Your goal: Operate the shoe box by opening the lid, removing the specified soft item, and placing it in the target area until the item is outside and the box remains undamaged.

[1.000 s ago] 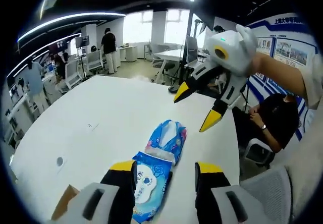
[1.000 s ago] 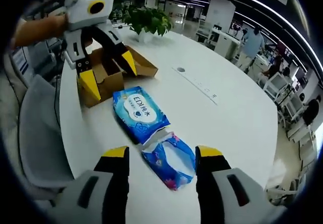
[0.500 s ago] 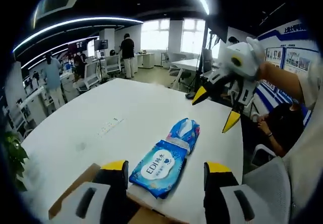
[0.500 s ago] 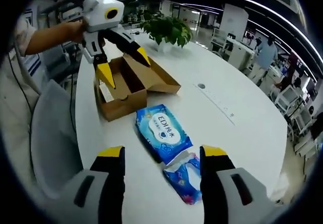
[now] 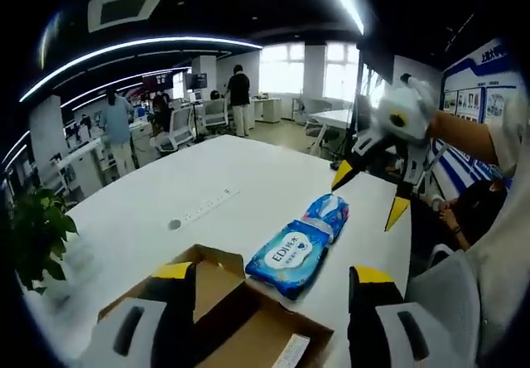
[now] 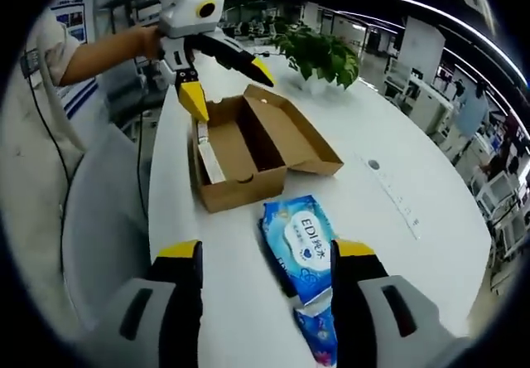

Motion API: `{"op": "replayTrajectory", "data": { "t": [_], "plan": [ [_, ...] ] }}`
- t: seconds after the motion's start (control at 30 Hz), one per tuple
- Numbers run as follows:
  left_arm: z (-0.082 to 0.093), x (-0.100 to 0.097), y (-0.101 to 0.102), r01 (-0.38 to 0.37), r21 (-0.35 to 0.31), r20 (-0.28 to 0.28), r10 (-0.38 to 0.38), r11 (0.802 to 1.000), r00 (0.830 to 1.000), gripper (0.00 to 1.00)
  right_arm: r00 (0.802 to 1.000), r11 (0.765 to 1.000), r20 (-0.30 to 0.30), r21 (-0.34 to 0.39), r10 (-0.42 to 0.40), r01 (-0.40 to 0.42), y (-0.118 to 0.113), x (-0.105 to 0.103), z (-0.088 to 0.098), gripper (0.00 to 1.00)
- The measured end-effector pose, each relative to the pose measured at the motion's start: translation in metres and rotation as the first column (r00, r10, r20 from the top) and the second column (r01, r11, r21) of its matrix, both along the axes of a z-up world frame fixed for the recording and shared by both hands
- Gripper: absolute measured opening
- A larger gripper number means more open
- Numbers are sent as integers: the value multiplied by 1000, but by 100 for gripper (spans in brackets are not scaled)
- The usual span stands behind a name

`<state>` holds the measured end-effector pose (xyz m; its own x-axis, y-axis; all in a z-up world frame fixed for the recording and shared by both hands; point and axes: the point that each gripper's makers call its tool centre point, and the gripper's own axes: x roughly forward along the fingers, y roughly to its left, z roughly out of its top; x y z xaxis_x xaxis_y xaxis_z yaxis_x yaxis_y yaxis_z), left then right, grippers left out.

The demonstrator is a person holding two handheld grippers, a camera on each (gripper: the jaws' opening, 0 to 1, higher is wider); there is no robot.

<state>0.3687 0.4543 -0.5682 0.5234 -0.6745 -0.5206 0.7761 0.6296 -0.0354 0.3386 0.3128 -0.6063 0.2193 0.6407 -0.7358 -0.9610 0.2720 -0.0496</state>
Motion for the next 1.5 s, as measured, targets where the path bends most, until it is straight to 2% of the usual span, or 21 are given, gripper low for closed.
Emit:
{"op": "replayTrajectory", "data": {
  "t": [0.3, 0.47, 0.6, 0.73, 0.9, 1.2, 1.3, 1.5],
  "plan": [
    [-3, -11, 51, -112, 2, 11, 112, 994, 994, 88, 997, 997, -3, 5, 74, -74, 36, 0, -4, 58],
    [-7, -15, 82, -193, -2, 13, 193, 981, 981, 95, 991, 990, 9, 23, 136, -136, 59, -4, -8, 57],
    [-10, -17, 106, -249, 0, 20, 249, 968, 968, 100, 985, 985, 16, 5, 171, -171, 71, -3, -16, 56],
    [-15, -21, 126, -300, -14, 5, 300, 954, 954, 100, 980, 980, 18, -9, 200, -200, 79, -2, -23, 54],
    [-25, -27, 148, -339, 3, -1, 339, 941, 941, 100, 976, 976, 17, -16, 219, -218, 87, 0, -30, 52],
    [-52, -44, 183, -431, 29, -49, 432, 902, 900, 99, 968, 967, 13, -30, 252, -251, 108, -1, -44, 48],
    [-57, -46, 190, -452, 30, -57, 453, 891, 890, 95, 964, 964, 11, -36, 265, -265, 113, -3, -48, 47],
    [-69, -52, 204, -487, 29, -73, 488, 873, 870, 80, 956, 955, 11, -57, 292, -291, 126, -6, -61, 45]
  ]
}}
